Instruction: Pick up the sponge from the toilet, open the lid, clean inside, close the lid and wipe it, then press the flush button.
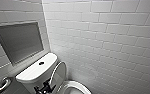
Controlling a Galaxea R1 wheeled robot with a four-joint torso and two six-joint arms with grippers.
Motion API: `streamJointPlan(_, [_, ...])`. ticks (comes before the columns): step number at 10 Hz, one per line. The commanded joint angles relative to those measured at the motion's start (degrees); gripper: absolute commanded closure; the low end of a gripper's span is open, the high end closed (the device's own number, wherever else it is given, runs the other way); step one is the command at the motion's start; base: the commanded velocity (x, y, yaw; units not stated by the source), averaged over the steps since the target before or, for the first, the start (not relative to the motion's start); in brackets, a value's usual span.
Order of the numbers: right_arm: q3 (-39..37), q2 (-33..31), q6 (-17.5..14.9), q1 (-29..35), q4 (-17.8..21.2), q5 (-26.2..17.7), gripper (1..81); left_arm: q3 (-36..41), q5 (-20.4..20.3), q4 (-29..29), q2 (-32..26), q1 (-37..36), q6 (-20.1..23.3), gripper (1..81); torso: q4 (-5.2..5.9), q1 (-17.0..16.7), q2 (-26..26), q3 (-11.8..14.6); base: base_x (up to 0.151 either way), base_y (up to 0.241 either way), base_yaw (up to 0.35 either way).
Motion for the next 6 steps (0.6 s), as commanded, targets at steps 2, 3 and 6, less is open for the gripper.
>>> streamJointPlan(2, [0.87, -0.30, -0.05, 0.66, -0.93, -3.74, 81.1, 1.39, -1.75, 2.26, -2.19, -7.07, -0.91, 1.0, 0.00, 0.00, 0.00, 0.00, 0.000, 0.000, 0.000])
streamJointPlan(3, [0.96, -0.30, -0.05, 0.66, -0.93, -3.74, 81.1, 1.38, -2.02, 2.08, -2.71, -6.54, -1.78, 1.0, 0.00, 0.00, 0.00, 0.00, 0.000, 0.000, 0.000])
streamJointPlan(6, [0.97, -0.30, -0.05, 0.58, -0.93, -3.74, 81.1, 0.42, -2.80, 2.61, -4.56, -1.89, -3.64, 1.0, 0.00, 0.00, 0.00, 0.00, 0.000, 0.000, 0.000])
